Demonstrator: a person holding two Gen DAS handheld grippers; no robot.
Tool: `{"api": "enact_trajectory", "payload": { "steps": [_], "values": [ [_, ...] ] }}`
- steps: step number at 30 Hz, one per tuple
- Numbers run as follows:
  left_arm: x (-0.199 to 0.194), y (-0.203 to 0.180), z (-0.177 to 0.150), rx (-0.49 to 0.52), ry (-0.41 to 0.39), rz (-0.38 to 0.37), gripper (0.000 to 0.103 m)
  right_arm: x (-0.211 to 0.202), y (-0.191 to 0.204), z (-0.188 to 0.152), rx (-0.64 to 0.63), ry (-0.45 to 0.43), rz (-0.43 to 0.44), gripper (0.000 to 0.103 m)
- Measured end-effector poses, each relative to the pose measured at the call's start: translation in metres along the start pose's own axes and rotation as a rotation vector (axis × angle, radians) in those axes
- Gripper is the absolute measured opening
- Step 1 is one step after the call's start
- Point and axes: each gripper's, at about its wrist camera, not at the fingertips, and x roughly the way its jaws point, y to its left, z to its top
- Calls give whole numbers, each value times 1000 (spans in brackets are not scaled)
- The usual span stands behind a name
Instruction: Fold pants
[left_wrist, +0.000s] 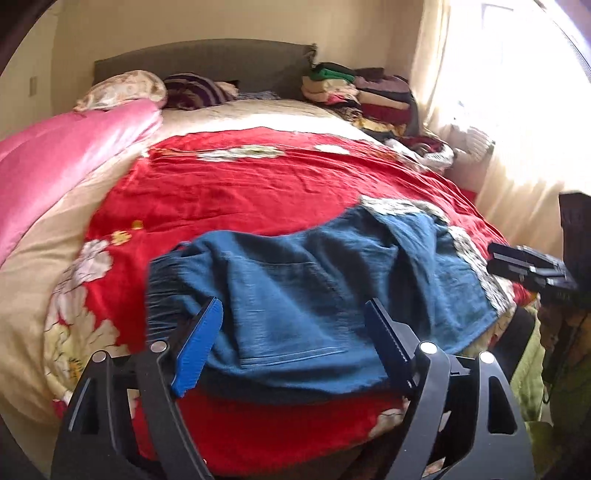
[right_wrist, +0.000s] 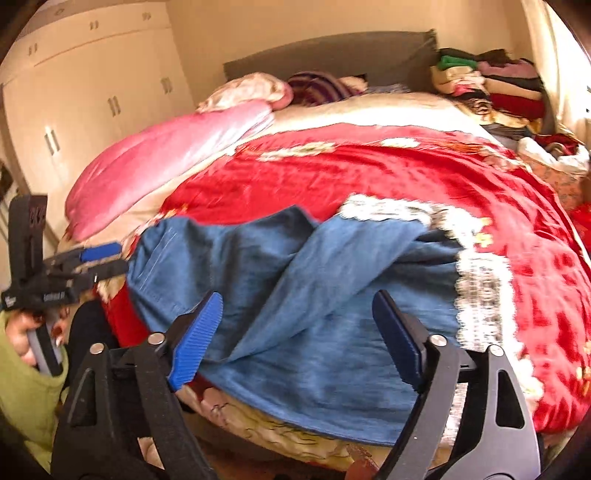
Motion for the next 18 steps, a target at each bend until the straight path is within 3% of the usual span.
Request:
{"api": "enact_trajectory", "payload": {
  "steps": [2, 5, 10, 18],
  "values": [
    [7, -9, 1, 12, 14, -22, 78, -7, -9, 1, 21, -15, -22, 82],
    [18, -21, 0, 24, 35, -56, 88, -9, -21, 1, 42, -26, -39, 85],
    [39, -43, 1, 41, 82, -127, 88, -4, -35, 16, 40, -31, -82, 88],
    [75, -82, 6, 59, 157, -273, 71, 45, -50, 63, 22, 37, -104, 91]
  ]
}}
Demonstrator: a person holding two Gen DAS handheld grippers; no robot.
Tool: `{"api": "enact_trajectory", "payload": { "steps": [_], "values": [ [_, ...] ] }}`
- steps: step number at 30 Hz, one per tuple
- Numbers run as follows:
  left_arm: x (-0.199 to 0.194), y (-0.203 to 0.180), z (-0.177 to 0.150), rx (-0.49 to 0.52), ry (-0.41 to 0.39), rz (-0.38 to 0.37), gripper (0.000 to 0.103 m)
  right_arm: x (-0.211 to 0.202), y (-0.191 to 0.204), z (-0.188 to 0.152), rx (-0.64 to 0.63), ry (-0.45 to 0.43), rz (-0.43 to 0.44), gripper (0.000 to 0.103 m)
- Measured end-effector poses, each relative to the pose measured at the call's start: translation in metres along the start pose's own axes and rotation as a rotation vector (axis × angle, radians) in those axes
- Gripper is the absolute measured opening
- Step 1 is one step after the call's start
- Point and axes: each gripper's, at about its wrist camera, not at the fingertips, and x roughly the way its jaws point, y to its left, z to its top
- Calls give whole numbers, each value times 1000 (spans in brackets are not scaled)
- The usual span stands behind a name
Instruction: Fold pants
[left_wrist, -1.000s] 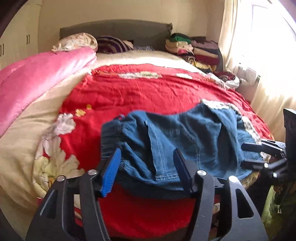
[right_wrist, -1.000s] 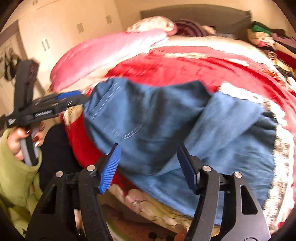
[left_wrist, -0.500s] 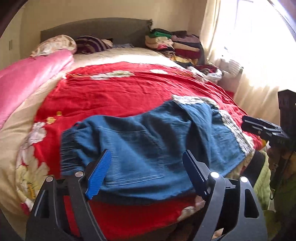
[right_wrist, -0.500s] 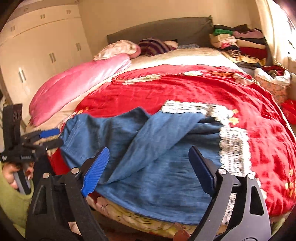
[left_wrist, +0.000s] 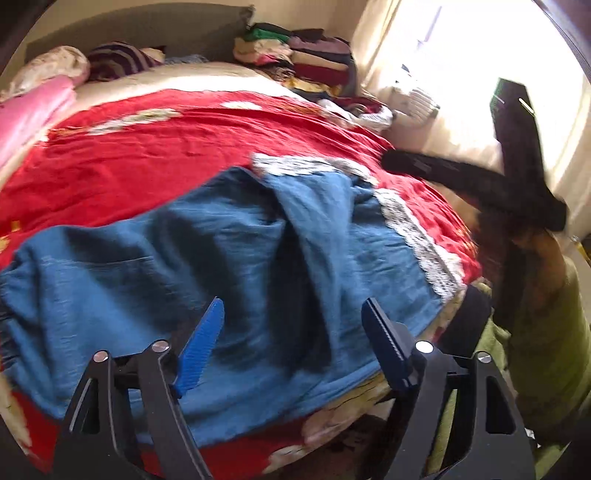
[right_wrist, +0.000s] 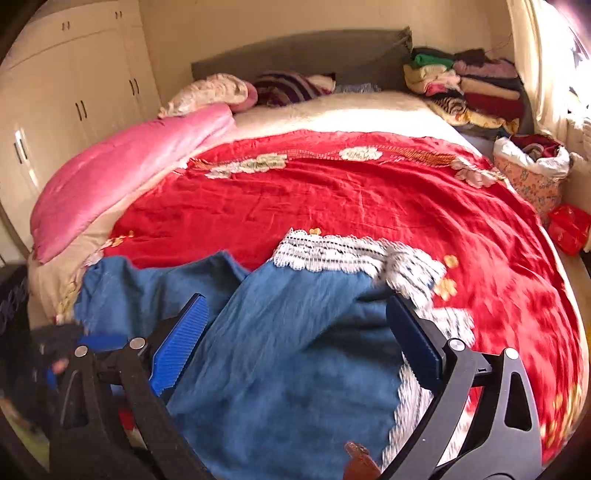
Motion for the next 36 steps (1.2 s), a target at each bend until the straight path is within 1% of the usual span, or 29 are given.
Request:
{"api": "enact_trajectory", "payload": {
  "steps": [1, 3, 6, 7, 8, 9, 10, 11, 14, 15, 17, 18, 19, 20, 21, 22, 24, 26, 27, 28, 29, 30, 31, 35, 36],
  "values": [
    [4, -3, 1, 6, 6, -9, 67, 13, -1, 9, 6, 18, 8, 91],
    [14, -9, 3, 11, 22, -28, 64, 38, -1, 24, 17, 54, 16, 91],
    [30, -11, 5, -11, 50, -60, 49, 70, 4, 39, 8, 103, 2, 91],
    [35, -11, 6, -17, 55, -73, 43, 83, 7, 45, -11, 116, -3, 91],
    [39, -11, 6, -21, 60, -75, 40, 95, 10, 49, -31, 128, -7, 91],
    [45, -12, 5, -25, 68, -78, 28, 108, 13, 52, -51, 154, -27, 91],
    [50, -13, 4, -30, 75, -87, 14, 117, 15, 54, -62, 172, -33, 91],
    [54, -14, 3, -32, 79, -96, 10, 125, 17, 55, -70, 188, -33, 91],
    [62, -21, -3, 2, 99, -110, 8, 154, 25, 57, -114, 243, -48, 91],
    [63, -24, -4, 18, 104, -106, 8, 158, 26, 57, -120, 249, -46, 89],
    [66, -28, -7, 43, 113, -98, 8, 172, 27, 55, -138, 269, -70, 78],
    [66, -28, -8, 47, 115, -96, 8, 178, 27, 54, -152, 275, -82, 61],
    [65, -28, -8, 48, 116, -96, 8, 181, 25, 52, -158, 282, -74, 33],
    [64, -28, -7, 49, 114, -94, 8, 182, 21, 50, -151, 289, -51, 23],
    [63, -28, -7, 51, 111, -90, 8, 176, 16, 49, -128, 273, -19, 13],
    [59, -26, -6, 54, 105, -88, 8, 168, 13, 50, -111, 248, 0, 6],
    [56, -25, -6, 54, 98, -85, 9, 146, 4, 51, -79, 190, 15, 5],
    [55, -25, -6, 52, 93, -82, 9, 115, -11, 53, -37, 125, 32, 5],
    [54, -25, -6, 52, 89, -78, 11, 101, -17, 52, -16, 99, 36, 5],
    [52, -26, -8, 54, 85, -75, 17, 86, -26, 52, 9, 73, 42, 5],
    [51, -27, -8, 54, 81, -72, 20, 72, -35, 50, 35, 50, 46, 5],
    [50, -28, -9, 51, 75, -71, 27, 59, -43, 48, 57, 31, 51, 5],
    [49, -27, -10, 49, 71, -70, 30, 44, -52, 44, 82, 9, 51, 5],
    [51, -19, -8, 27, 63, -38, 28, -4, -75, 23, 140, -51, 40, 5],
    [49, -17, -9, 19, 59, -30, 16, -15, -80, 14, 154, -60, 38, 5]
  ]
}}
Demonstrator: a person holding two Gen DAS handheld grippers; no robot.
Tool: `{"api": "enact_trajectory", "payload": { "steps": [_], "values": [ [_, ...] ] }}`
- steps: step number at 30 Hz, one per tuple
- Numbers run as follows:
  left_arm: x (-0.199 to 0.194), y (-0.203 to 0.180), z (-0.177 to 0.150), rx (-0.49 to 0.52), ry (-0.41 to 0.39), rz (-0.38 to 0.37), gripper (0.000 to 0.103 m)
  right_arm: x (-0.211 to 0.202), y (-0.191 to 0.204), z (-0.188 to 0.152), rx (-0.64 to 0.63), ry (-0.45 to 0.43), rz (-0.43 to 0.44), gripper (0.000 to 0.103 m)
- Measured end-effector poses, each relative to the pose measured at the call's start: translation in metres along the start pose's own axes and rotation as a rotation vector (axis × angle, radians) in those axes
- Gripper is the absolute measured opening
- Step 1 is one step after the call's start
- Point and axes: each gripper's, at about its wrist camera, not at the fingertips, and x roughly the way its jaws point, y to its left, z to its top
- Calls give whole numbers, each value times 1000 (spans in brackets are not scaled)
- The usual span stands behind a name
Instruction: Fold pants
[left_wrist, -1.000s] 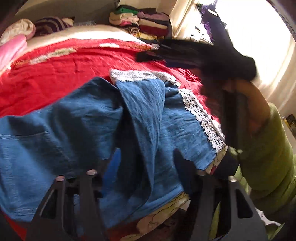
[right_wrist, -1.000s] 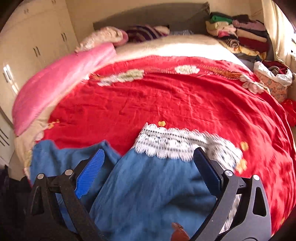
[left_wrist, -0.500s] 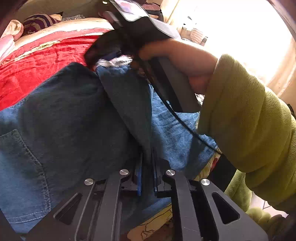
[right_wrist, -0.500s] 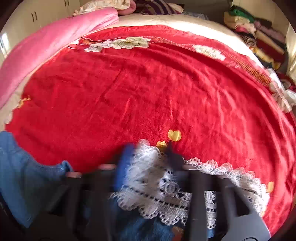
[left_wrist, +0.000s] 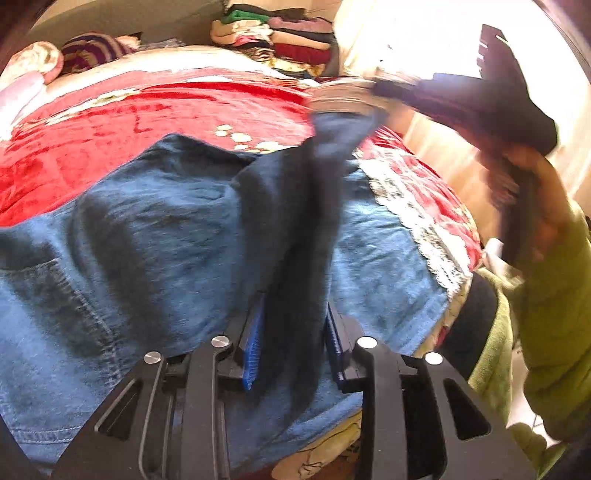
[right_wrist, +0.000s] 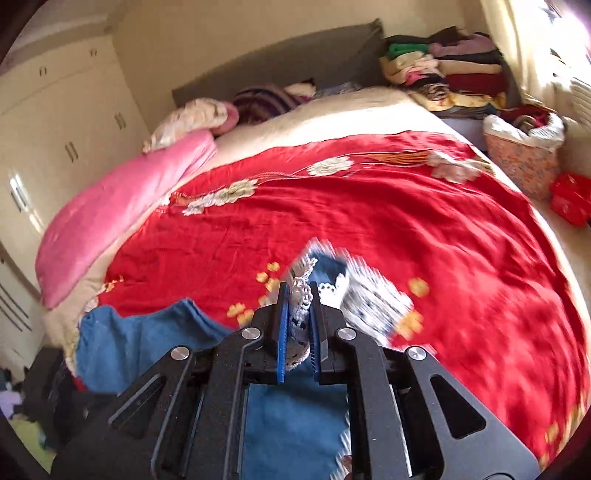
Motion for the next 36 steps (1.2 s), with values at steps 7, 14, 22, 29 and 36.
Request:
{"api": "enact_trajectory", "payload": {
  "steps": [7, 14, 22, 29, 36],
  "values": [
    [-23, -6, 0, 86, -58, 50, 3, -48, -37, -53, 158, 13, 17, 5],
    [-25, -19, -11, 160, -27, 43, 3, -68, -54, -112, 229, 91, -7, 5],
    [-14, -21, -25, 176, 19, 49, 3, -65, -65, -148, 274, 166, -22, 13],
    [-18, -29, -32, 228, 28, 53, 2, -68, -62, -150, 209, 185, -133, 25],
    [-12, -28, -37, 222, 49, 53, 2, -94, 0, -142, -160, 82, -136, 37]
  ]
}}
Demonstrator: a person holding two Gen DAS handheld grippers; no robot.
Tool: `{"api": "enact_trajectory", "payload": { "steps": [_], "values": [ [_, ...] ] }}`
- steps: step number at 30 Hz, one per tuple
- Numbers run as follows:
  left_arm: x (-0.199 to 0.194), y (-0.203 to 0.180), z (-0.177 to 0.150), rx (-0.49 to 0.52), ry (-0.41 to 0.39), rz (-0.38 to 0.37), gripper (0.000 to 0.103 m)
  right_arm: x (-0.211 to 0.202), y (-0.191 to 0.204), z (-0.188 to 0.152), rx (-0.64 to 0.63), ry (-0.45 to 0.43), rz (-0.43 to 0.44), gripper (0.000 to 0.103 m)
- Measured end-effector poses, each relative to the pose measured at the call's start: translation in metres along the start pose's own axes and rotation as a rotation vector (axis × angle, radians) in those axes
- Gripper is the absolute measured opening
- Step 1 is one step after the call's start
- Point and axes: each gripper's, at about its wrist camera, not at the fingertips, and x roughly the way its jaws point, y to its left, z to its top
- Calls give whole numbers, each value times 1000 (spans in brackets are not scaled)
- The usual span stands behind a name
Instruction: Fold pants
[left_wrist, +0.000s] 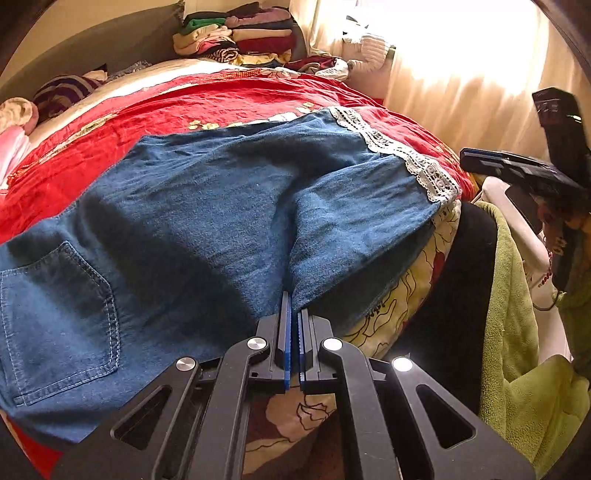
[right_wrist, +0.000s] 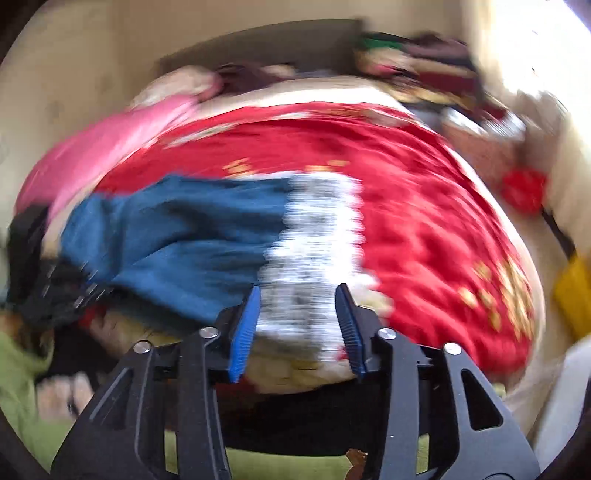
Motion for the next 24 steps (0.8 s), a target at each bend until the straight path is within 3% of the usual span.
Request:
{"api": "enact_trajectory", "payload": {
  "steps": [2, 6, 8, 9, 10, 13, 21, 23, 24],
  "values": [
    [0, 0, 0, -1, -1, 1, 2, 12, 26, -1, -131, 53, 38, 39],
    [-3, 0, 1, -6, -7, 4, 2, 43, 66, -10, -395, 151, -17, 39],
    [-5, 1, 1, -7, -9, 5, 2, 54, 72, -13, -466, 164, -38, 39],
    [-5, 1, 1, -5, -8, 6, 2, 58, 72, -13, -477, 175, -45, 28],
    [-6, 0, 0, 0, -6, 8, 2, 65, 70, -14, -474, 211, -39, 0],
    [-13, -2, -2, 17, 0, 0, 2, 63, 59, -17, -436, 232, 27, 0],
    [-13, 8, -16, -8, 48, -31, 5, 62, 49, -26, -375, 248, 77, 6],
    [-28, 16, -15, -36, 13, -32, 15, 58, 46, -20, -338, 235, 94, 14],
    [-39, 24, -15, -55, -13, -12, 27, 52, 43, -19, -320, 221, 104, 23]
  ]
}}
